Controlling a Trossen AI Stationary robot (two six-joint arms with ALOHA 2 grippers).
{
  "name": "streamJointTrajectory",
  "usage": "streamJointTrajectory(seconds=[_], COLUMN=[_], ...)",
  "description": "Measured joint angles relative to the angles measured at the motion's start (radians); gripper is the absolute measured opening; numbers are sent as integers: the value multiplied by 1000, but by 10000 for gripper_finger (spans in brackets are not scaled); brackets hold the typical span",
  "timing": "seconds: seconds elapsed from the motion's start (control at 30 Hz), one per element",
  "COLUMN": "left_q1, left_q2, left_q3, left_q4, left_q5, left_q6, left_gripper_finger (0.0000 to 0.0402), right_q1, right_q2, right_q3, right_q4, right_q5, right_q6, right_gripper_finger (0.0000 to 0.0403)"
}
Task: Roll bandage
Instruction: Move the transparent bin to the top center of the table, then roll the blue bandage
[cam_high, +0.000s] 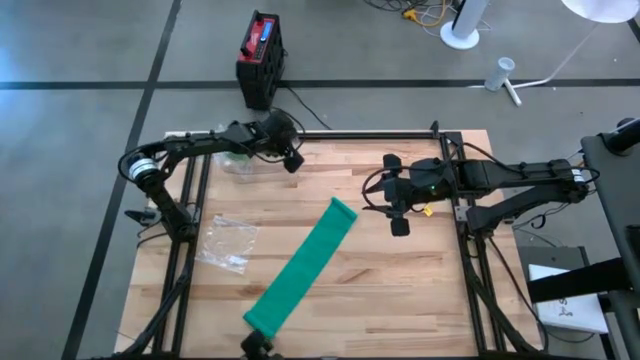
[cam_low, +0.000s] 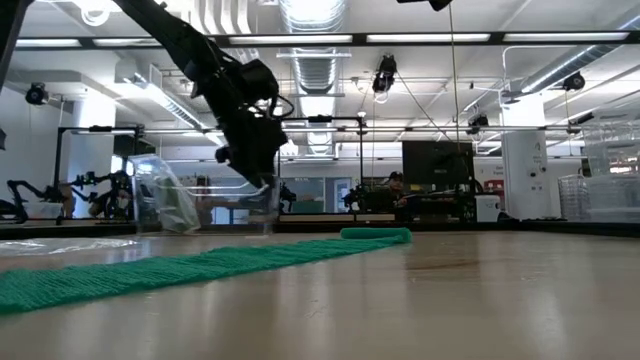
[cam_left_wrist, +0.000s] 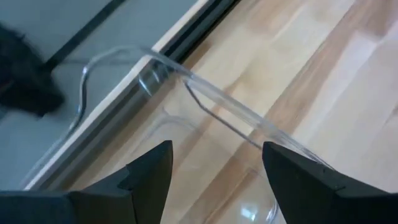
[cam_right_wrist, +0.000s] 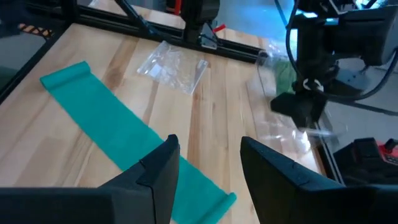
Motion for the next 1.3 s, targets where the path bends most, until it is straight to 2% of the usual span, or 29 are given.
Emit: streamJointTrajectory(seconds=[0.2, 0.33, 0.47, 0.63, 0.8, 0.97, 1.17, 1.3], left_q1=[-63, -132, -187, -269, -483, -754, -1016, -1107], left_q2=[69, 105, 57, -130, -361, -559, -670, -677], left_q3=[30, 118, 219, 249, 96, -124, -353, -425], left_q4=[156, 212, 84, -143, -159, -80, 146, 253], left_q5=[86, 146, 146, 130, 78, -73, -211, -243], left_q6=[-6, 21, 87, 72, -18, -134, -165, -173], left_gripper_finger=[245, 245, 245, 245, 245, 245, 245, 245], right_q1=[-2, -31, -61, -60, -23, 48, 149, 188], right_q2=[4, 10, 16, 22, 55, 91, 187, 291], right_q3=[-6, -10, -11, -16, -81, -169, -268, -323], right_q4=[24, 64, 124, 152, 215, 260, 261, 273], right_q5=[58, 62, 63, 42, 67, 203, 424, 463], right_q6=[-21, -53, -117, -186, -119, 56, 392, 608], right_gripper_finger=[164, 160, 161, 155, 145, 140, 152, 168])
